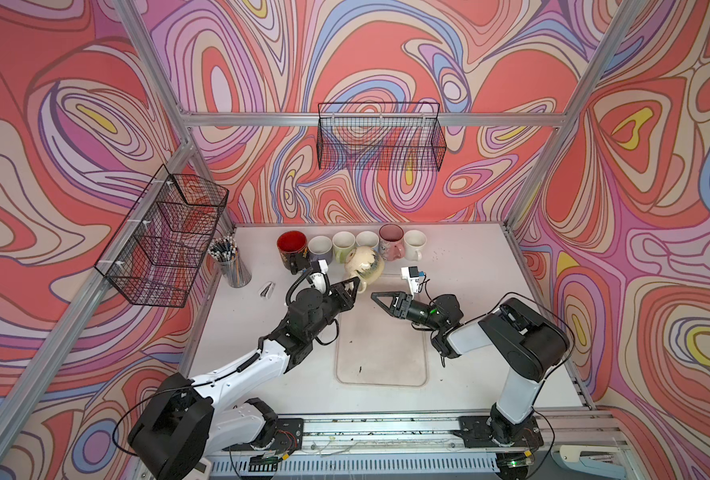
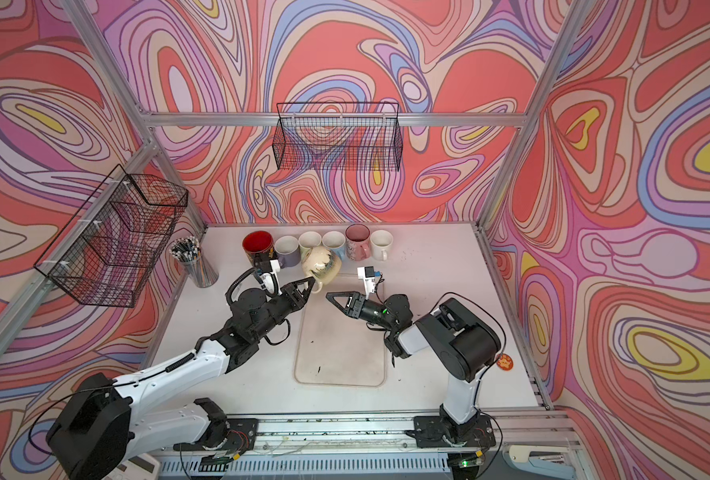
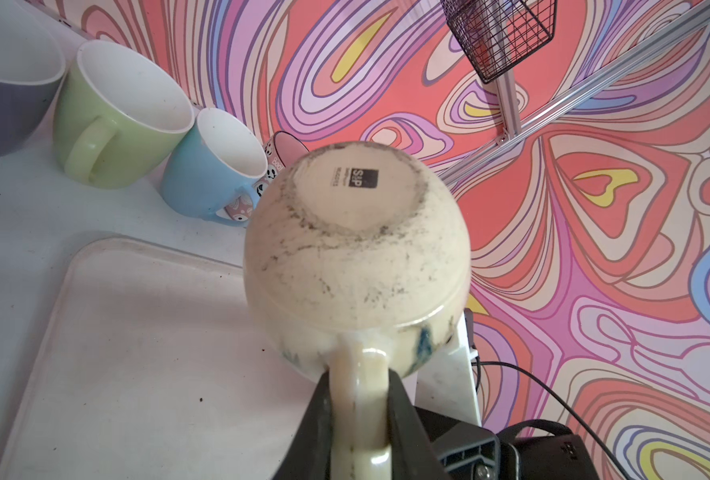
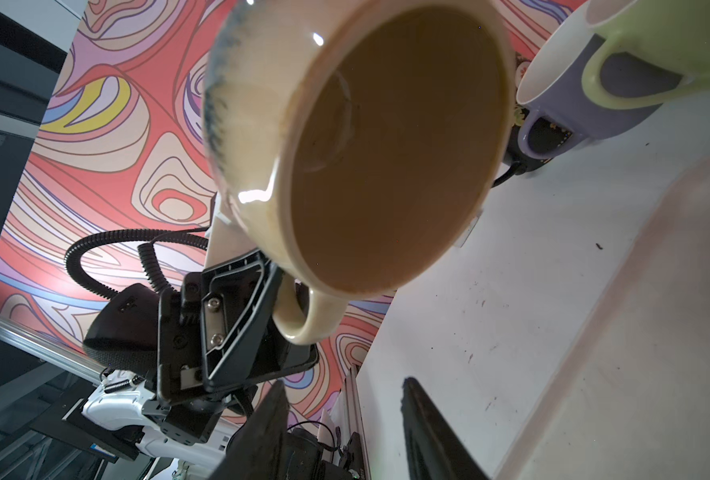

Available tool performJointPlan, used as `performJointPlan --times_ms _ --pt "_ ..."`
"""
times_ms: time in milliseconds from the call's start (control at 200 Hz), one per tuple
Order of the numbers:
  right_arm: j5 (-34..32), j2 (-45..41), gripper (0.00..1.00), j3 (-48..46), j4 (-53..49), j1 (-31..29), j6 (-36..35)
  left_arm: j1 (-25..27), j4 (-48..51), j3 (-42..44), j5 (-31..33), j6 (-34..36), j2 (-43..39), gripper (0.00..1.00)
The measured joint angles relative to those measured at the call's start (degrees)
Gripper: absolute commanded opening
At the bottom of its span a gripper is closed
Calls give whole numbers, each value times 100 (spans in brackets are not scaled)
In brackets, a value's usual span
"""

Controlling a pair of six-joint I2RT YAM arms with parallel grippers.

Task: Turn the mug right side up
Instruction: 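Lift the cream mug and tilt it toward the right gripper while the right approaches, then close the right gripper on the cream mug's handle beside the left gripper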

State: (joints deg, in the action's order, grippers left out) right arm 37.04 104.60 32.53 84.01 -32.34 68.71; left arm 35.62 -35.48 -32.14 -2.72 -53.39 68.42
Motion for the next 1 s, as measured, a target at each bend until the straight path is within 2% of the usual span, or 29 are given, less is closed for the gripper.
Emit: performJointPlan --times_ms 285,641,861,997 --pt "-37 133 40 538 31 2 219 0 -487 0 -13 -94 337 0" --pt "-37 439 40 839 33 0 407 -4 -916 -48 -52 -136 553 0" --pt "-68 474 25 990 -7 7 452 -4 -1410 -61 -131 -354 883 0" --pt "-146 483 14 1032 -15 35 748 -20 -1690 -15 -136 -385 981 0"
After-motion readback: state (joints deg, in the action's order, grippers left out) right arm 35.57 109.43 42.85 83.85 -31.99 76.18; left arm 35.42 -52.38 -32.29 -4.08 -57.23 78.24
